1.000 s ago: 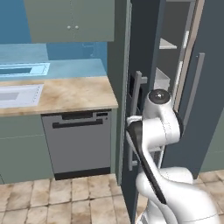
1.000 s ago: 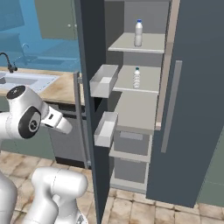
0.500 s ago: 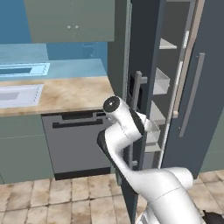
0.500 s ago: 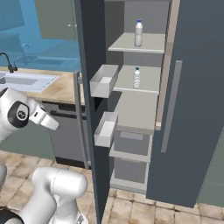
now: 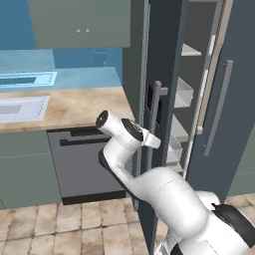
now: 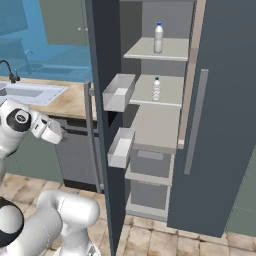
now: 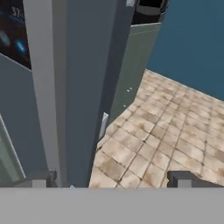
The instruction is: Take the bottled waters from the counter and place them in the freezer to freeze. Close the freezer door after placing the bottles.
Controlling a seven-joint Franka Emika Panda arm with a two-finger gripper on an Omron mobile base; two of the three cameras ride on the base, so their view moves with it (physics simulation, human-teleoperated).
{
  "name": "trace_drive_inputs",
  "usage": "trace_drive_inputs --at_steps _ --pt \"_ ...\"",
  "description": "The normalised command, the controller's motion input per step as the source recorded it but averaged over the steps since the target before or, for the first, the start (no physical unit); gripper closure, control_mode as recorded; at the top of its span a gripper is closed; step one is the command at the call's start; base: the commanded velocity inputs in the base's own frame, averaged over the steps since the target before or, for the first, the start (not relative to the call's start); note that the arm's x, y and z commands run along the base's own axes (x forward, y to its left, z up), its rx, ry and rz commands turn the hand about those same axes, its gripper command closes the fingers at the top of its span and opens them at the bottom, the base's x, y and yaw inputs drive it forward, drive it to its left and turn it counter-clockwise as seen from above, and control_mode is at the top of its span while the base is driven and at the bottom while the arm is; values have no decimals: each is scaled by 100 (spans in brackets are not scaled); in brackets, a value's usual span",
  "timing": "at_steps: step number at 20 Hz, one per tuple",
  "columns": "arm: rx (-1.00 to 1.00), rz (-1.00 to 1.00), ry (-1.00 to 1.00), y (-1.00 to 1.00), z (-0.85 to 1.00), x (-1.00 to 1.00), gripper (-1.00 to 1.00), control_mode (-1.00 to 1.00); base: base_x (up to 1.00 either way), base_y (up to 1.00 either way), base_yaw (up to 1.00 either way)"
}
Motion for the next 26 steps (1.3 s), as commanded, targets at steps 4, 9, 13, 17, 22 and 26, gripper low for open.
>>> trace_drive_inputs --at_steps 4,9,13,17,22,26 --pt "-14 -21 0 -34 -24 16 -100 -100 0 0 0" --pt "-12 -15 0 -30 -19 14 -100 -100 0 0 0" --pt "-8 -12 -1 -38 -3 13 -100 -100 0 0 0" --pt "-4 -14 -2 -19 0 13 -100 -100 0 0 0" --pt "-5 -13 -1 -22 0 9 -100 -100 0 0 0" --pt "-6 -13 -1 -31 0 9 -100 -100 0 0 0"
